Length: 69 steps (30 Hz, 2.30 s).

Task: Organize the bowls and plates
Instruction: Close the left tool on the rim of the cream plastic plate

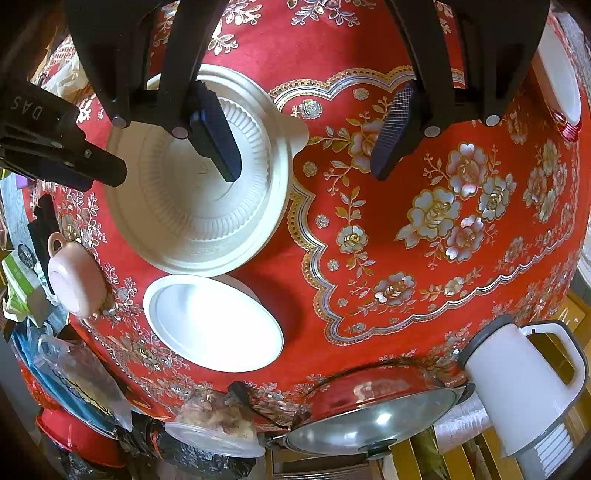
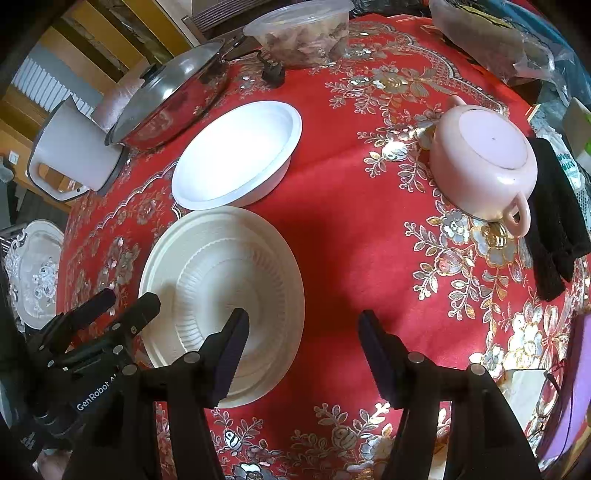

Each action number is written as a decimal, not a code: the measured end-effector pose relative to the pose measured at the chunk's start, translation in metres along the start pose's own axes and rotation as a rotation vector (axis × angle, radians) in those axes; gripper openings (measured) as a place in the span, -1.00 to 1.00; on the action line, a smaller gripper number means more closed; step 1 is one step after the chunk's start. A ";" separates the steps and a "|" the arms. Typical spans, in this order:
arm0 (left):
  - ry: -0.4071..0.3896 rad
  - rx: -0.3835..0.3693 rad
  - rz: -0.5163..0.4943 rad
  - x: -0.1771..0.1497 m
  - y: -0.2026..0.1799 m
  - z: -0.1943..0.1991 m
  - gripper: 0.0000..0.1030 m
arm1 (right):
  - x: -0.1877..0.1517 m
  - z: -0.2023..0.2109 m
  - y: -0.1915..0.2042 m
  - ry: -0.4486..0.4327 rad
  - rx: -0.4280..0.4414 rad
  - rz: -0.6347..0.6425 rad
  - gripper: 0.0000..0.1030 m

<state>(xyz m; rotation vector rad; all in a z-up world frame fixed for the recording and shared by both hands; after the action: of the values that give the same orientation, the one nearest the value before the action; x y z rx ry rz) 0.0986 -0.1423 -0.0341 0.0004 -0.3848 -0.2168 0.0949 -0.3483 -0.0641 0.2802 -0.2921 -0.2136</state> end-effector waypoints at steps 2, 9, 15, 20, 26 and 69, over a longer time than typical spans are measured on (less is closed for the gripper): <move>-0.004 0.000 0.000 0.000 0.000 0.000 0.40 | 0.000 0.000 0.000 0.000 0.000 -0.001 0.24; -0.015 0.008 -0.004 0.000 0.000 0.003 0.40 | 0.000 0.000 0.000 -0.001 -0.001 -0.003 0.25; -0.001 0.000 -0.002 0.000 0.000 0.000 0.40 | 0.003 -0.001 -0.001 0.003 0.019 -0.008 0.25; 0.015 -0.007 0.011 0.000 0.002 -0.004 0.40 | 0.005 -0.004 -0.002 0.013 0.026 -0.004 0.25; 0.007 0.004 -0.001 -0.001 -0.001 -0.004 0.40 | 0.005 -0.005 -0.005 0.018 0.020 -0.012 0.25; 0.064 -0.029 0.015 0.000 -0.001 -0.017 0.40 | 0.011 -0.016 -0.007 0.038 0.015 0.000 0.25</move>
<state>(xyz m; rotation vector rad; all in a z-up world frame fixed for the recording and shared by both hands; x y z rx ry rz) 0.1049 -0.1436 -0.0502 -0.0243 -0.3176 -0.2073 0.1085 -0.3539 -0.0782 0.2991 -0.2562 -0.2055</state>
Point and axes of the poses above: each gripper's, at about its wrist camera, not at the fingertips, and z roughly against the way its jaws point, y to its left, x to its top, the point moved 1 cm from there along -z, roughly the way its jaws point, and after that the axes turned 1 degree about y, right-handed, at the moved point
